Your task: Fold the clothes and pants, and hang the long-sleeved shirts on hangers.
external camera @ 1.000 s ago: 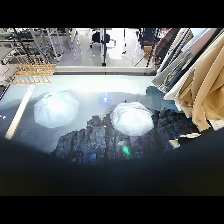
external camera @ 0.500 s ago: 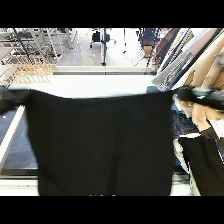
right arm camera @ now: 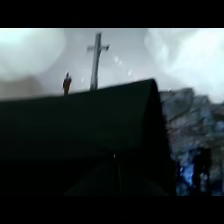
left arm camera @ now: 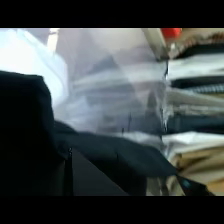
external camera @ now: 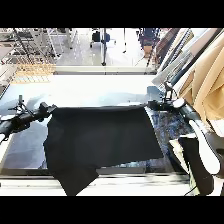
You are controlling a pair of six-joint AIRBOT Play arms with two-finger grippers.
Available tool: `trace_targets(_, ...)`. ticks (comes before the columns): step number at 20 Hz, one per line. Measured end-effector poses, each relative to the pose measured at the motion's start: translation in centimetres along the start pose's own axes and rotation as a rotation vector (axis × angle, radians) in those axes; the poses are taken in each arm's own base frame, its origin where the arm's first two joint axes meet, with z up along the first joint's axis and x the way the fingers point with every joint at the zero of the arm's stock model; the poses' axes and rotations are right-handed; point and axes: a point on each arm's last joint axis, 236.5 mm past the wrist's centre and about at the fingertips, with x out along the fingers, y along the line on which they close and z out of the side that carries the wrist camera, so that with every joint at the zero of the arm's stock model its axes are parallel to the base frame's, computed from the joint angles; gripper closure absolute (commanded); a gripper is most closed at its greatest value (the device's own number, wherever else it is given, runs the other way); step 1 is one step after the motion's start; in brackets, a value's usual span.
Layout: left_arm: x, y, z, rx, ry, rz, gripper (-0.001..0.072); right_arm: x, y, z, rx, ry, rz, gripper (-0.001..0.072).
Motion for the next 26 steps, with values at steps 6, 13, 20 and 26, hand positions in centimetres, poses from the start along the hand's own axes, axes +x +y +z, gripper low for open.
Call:
trace_targets(6,-4.7,2.2,-7.5,-0.063,0.403,-0.003,0.0703,-1.9,-1.1,-7.5,-0.035,0.355,-0.005,0.0697)
trace_targets(13,-8.3,5.6,-13.0,-0.078,0.674,0.171,0.03,-3.3,-2.2,-10.4,-0.013,0.492,-0.035,0.0289)
trace_targets(20,-14.6,6.0,-17.7,-0.062,0.709,0.358,0.03,-7.7,-5.1,-16.9,0.145,0.67,0.005,0.0288)
trace_targets(26,-19.0,6.6,-27.9,-0.107,0.734,0.44,0.0299,-10.9,-6.0,-23.2,0.21,0.767,0.129,0.0287)
